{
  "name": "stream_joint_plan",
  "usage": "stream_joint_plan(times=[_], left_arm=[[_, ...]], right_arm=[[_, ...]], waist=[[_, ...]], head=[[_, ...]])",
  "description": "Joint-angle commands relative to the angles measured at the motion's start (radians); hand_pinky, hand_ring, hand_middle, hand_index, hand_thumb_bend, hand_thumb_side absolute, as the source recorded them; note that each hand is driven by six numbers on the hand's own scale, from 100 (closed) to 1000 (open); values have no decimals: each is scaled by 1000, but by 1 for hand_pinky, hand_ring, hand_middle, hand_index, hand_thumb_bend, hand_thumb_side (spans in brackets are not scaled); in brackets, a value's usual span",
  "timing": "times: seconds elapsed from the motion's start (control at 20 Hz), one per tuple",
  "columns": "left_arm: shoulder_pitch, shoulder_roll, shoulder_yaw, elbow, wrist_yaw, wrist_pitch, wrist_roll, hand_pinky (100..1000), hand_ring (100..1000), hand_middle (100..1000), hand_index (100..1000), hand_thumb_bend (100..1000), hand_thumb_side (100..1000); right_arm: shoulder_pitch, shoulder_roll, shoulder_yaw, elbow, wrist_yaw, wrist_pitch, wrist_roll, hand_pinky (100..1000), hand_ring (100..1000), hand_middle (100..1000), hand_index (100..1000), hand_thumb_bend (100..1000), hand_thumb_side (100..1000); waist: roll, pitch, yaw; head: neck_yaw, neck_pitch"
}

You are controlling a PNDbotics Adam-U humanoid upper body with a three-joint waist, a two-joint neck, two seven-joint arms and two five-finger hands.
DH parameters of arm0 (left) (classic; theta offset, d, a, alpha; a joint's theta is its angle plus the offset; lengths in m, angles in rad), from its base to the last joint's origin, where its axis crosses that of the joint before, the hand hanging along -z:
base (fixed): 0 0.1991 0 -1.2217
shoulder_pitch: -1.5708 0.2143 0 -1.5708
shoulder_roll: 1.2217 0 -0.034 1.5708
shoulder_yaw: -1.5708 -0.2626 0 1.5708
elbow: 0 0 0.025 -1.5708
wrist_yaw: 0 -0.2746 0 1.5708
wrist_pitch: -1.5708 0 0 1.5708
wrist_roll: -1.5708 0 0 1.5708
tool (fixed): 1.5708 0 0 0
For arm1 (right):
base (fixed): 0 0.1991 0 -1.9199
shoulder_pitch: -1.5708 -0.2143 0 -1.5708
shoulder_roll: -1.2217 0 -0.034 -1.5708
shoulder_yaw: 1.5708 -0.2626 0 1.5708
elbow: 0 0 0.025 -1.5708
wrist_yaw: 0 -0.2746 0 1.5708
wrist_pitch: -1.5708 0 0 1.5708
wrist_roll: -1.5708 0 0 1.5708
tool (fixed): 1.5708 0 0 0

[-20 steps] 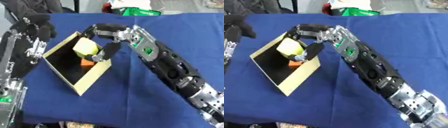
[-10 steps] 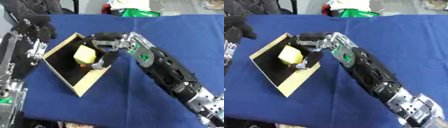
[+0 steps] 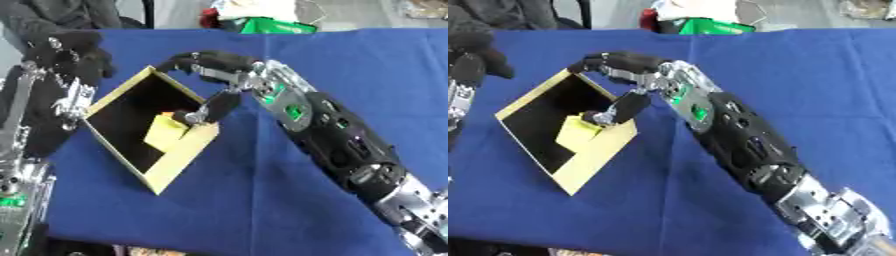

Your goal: Pick up objects on the table and place them in the box.

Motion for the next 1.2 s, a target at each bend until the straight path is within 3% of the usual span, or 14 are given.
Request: stream_joint_plan(times=[0.05,0.3,0.45,0.75,0.95,1.2], left_arm=[[-6,16,7,-20,-6,-1,6,614,580,555,757,283,592],[11,25,24,-17,-15,0,24,613,580,554,756,283,592],[21,31,36,-13,-23,1,38,613,580,554,756,283,591],[49,46,68,-3,-43,3,86,609,579,552,753,283,592],[68,51,87,6,-49,5,119,606,579,552,751,283,593],[94,57,105,20,-59,7,149,604,579,555,749,284,598]], right_arm=[[-19,-50,-31,-60,-94,46,-55,806,915,853,973,222,498],[15,-130,-69,-177,-301,155,-150,781,901,814,951,104,453],[61,-176,-83,-292,-427,206,-207,776,897,811,944,100,442],[238,-249,-151,-573,-655,268,-307,765,881,787,921,100,457],[372,-258,-205,-720,-718,286,-365,761,876,782,915,100,481],[528,-205,-257,-807,-685,286,-400,760,879,785,913,100,513]], waist=[[2,-25,-8],[3,-33,-62],[4,-36,-100],[2,-39,-176],[0,-38,-214],[6,-33,-260]], head=[[15,-2],[59,6],[91,10],[170,12],[215,16],[267,38]])
